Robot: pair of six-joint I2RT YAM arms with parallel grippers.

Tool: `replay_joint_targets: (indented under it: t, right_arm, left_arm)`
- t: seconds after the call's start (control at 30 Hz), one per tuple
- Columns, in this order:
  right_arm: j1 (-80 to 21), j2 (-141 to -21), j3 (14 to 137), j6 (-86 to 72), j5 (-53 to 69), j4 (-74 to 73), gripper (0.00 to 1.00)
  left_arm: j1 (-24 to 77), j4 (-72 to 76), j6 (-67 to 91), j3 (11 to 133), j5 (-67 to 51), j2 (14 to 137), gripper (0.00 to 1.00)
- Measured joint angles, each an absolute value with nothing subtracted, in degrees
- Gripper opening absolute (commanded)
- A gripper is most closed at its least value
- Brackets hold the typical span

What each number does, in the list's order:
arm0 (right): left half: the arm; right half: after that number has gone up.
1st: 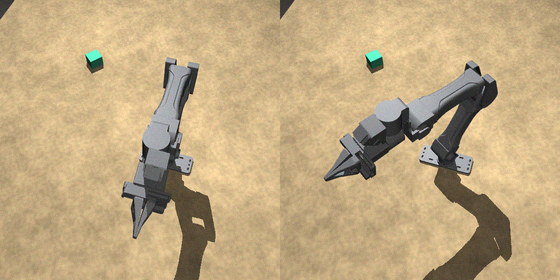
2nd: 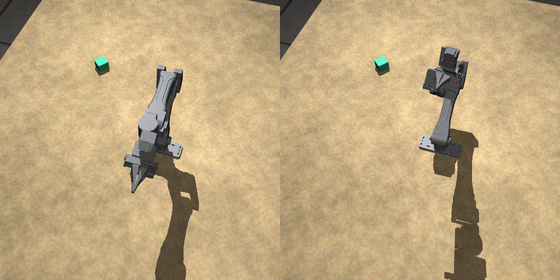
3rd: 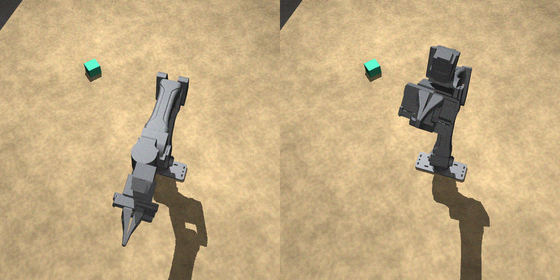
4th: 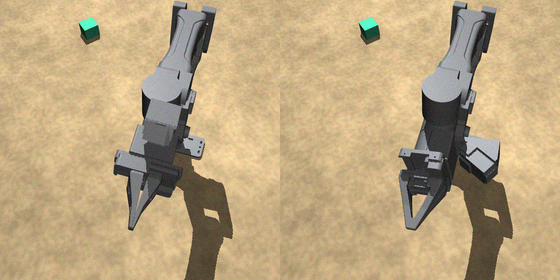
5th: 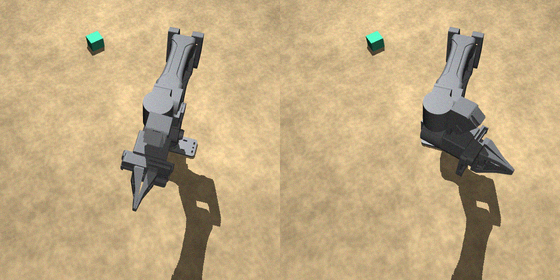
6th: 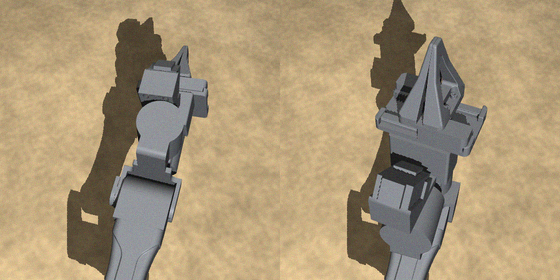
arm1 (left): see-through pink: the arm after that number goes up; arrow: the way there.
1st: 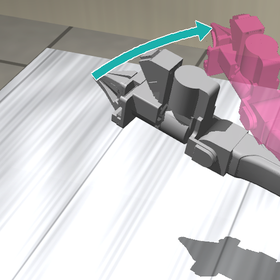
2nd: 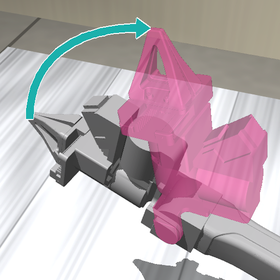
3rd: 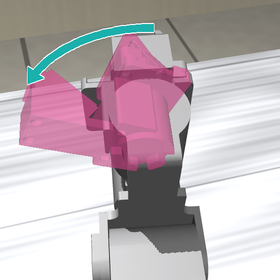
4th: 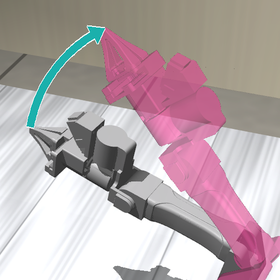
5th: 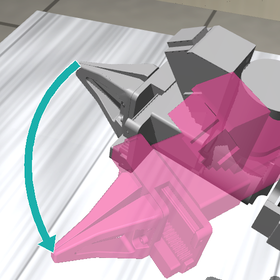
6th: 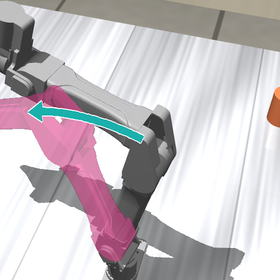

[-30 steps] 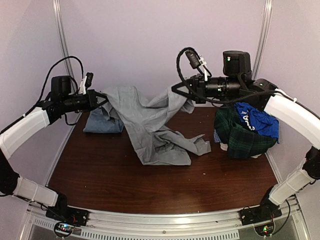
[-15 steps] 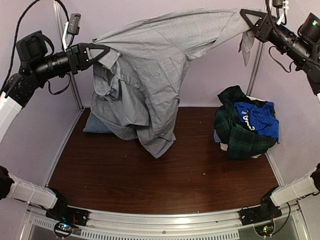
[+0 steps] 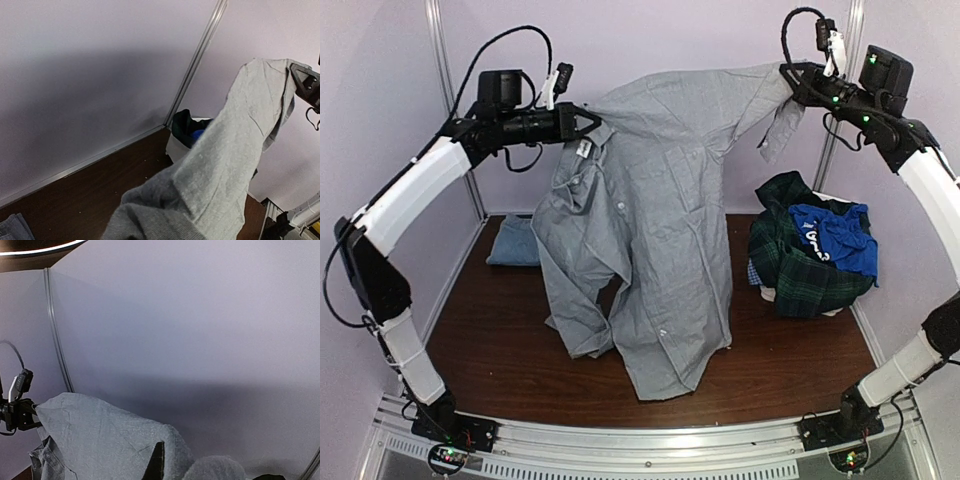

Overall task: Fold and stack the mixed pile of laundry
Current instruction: Flatten out the crumpled shirt at the center of the board.

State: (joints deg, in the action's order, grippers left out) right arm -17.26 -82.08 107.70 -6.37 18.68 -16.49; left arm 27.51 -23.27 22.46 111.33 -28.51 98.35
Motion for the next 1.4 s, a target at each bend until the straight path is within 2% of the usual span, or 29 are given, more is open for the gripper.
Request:
replay_joint_targets:
  t: [0.13,0.23,0.33,0.43,0.53,0.67,0.7,0.83,0.9,0.93,1.0,1.03,1.07,1.13,1.2,1.3,1.4]
  right_arm:
    - [-10.70,-87.31,109.45,-10.24,20.05,-15.38,0.00]
    - [-7.20,-91.68,116.73,-13.34,23.57,-15.03,0.00]
    - [-6.87,-94.13,125.86,-15.31,28.12,-14.79,0.00]
    - [-7.05,-93.01,129.88,-17.63,33.41,-12.34,0.00]
    - [-8.25,-87.70,125.36,-19.57,38.11,-8.75,0.00]
    - [-15.92,-76.71,107.37,-18.85,41.10,-5.89,0.00]
    - [-18.90,-74.39,102.02,-18.04,41.17,-5.48,0.00]
    - [-30.96,-70.13,81.95,-16.05,40.75,-4.95,0.00]
    - [-37.10,-71.66,74.24,-15.51,39.70,-4.84,0.01]
    - [-40.93,-73.87,70.94,-15.14,38.79,-5.17,0.16]
    - [-48.97,-80.97,68.49,-14.20,37.82,-7.46,0.65]
    - [-52.82,-85.23,68.97,-13.19,37.76,-8.88,0.81]
    - [-55.94,-89.32,70.19,-12.05,38.00,-10.87,0.90]
    - [-59.57,-95.83,73.91,-9.56,38.96,-15.11,0.99]
    - [-61.82,-98.28,76.51,-7.33,39.18,-17.78,1.00]
    - [-58.35,-95.53,77.03,-5.80,39.44,-17.89,1.00]
    - [-50.35,-91.66,78.06,-5.32,40.01,-17.32,0.97]
  left_arm:
    - [26.00,-22.98,25.43,131.26,-27.94,116.97,0.00]
    - [24.84,-17.76,30.83,145.82,-30.70,128.07,0.00]
    - [24.25,-11.55,35.29,148.88,-33.58,129.86,0.00]
    - [24.03,-6.24,37.04,148.07,-36.71,126.78,0.00]
    - [23.73,-2.28,37.52,135.11,-40.16,116.79,0.00]
    - [22.35,2.39,36.07,107.35,-41.32,99.98,0.00]
    - [21.58,3.14,34.81,97.21,-40.88,95.15,0.00]
    - [18.39,-0.56,32.32,72.95,-38.35,88.29,0.00]
    - [15.88,-4.99,31.70,62.67,-35.18,87.44,0.08]
    - [14.28,-8.12,31.40,58.96,-33.17,87.29,0.15]
    - [10.72,-14.28,30.85,54.63,-29.34,86.85,0.42]
    - [9.30,-16.19,30.44,53.78,-27.90,86.52,0.50]
    - [7.68,-17.69,30.50,53.17,-26.37,85.82,0.56]
    - [5.08,-19.49,30.33,52.99,-23.62,83.99,0.63]
    - [4.03,-21.08,29.67,53.91,-21.21,82.13,0.65]
    - [4.19,-23.00,28.51,57.32,-18.26,80.44,0.68]
    - [4.34,-24.14,26.94,60.20,-16.34,79.24,0.67]
